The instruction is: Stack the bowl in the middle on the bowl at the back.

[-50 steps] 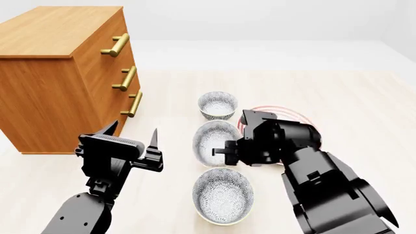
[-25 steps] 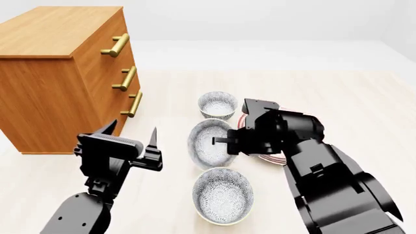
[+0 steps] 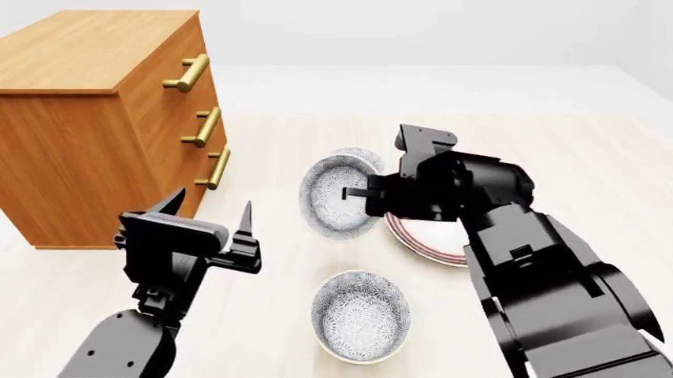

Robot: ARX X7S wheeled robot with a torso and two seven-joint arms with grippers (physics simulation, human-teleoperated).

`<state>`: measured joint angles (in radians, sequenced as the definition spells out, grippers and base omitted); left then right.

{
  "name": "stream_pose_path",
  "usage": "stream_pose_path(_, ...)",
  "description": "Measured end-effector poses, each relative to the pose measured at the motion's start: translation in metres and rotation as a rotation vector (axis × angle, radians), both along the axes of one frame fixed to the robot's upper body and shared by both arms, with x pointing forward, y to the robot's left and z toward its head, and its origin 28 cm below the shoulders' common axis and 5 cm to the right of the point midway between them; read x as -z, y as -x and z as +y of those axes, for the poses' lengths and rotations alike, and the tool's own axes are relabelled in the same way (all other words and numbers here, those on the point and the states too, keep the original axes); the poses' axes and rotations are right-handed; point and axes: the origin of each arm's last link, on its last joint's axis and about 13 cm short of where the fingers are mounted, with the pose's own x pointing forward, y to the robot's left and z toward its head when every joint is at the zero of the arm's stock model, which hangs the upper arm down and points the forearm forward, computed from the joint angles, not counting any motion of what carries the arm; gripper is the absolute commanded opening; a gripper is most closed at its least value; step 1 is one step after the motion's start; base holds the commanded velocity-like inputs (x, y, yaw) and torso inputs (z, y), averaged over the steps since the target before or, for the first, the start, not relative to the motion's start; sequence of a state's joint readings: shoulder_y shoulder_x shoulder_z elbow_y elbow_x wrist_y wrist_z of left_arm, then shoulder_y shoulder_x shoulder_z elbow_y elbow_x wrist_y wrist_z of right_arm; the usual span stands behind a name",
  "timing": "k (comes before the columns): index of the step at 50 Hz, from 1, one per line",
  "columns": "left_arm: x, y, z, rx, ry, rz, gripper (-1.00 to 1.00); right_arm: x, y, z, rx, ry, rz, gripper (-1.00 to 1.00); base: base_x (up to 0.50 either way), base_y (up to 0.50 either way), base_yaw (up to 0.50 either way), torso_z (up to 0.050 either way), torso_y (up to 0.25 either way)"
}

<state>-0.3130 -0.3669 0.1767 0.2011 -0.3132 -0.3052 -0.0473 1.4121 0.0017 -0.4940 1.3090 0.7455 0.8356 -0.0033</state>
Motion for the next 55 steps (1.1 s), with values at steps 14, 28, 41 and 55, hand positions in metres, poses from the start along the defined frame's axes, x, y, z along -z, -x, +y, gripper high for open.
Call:
stream_pose_path(14,-0.007,0.005,0.000,0.003,-0.002,-0.022,1.00,-0.045,0.010,-0.007,0.009,-0.039,-0.043,-1.00,0.00,0.00,0.00,0.000,0.000)
stream_pose_path(28,-0.011,0.008,-0.003,0.017,-0.006,-0.044,1.00,-0.096,0.058,-0.018,0.033,-0.051,0.027,-1.00,0.00,0.00,0.00,0.000,0.000)
stream_pose_path(41,-0.014,0.010,-0.004,0.022,-0.006,-0.056,1.00,-0.119,0.101,-0.036,0.080,-0.054,0.022,-1.00,0.00,0.00,0.00,0.000,0.000)
stream_pose_path(55,-0.016,0.012,-0.004,0.020,-0.002,-0.066,1.00,-0.114,0.131,-0.044,0.091,-0.063,0.138,-1.00,0.00,0.00,0.00,0.000,0.001)
